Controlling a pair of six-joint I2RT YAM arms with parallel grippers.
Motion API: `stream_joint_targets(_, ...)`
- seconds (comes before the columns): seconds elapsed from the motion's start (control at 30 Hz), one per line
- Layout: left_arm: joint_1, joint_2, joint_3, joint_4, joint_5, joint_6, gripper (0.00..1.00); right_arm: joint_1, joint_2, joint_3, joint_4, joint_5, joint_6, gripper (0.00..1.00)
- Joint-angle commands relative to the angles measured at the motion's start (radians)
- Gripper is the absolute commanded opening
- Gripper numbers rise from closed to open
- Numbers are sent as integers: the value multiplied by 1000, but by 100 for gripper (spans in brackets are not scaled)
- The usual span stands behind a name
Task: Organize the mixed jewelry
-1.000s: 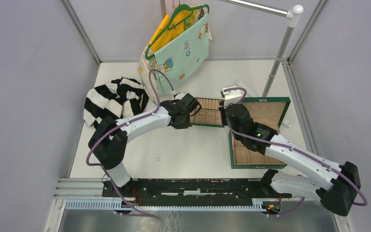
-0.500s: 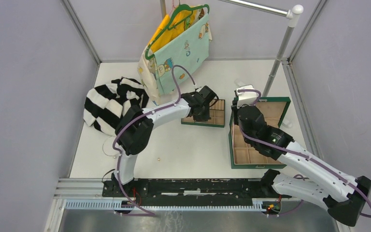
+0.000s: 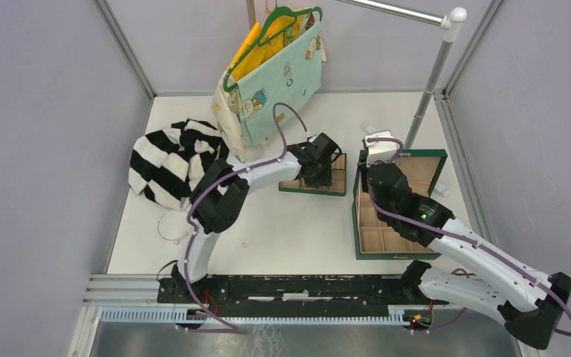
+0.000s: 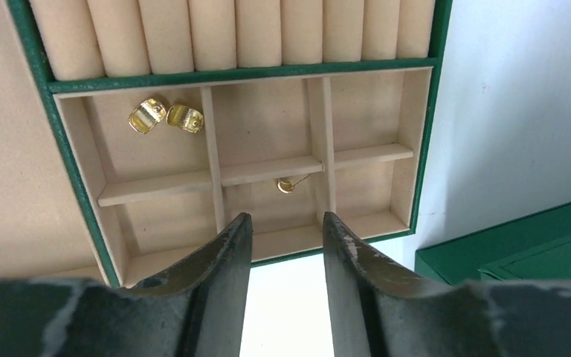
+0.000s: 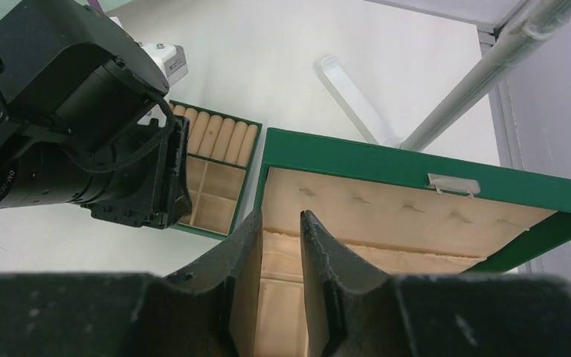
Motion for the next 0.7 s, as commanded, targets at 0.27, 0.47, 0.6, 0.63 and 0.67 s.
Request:
stream_joint_targets(0.27,-61,-384,-254,42,-109,32,47,3,6,-11,25,32,6,31)
stream_joint_targets(0.47,-61,-657,-584,-127,-271,-93,48,2,57,-20,76,-13,-4,31)
stream_joint_targets(0.6,-62,-814,-712,-302,-369,-209,49,2,87,-28,114,-46,-7,31)
stream_joint_targets(0.63,-61,-843,-729,-342,-384,-242,49,2,95,-26,121,-56,-8,31)
stream_joint_targets(0.67,-62,-866,-743,-381,-399,-270,49,2,106,-23,126,-61,-9,31)
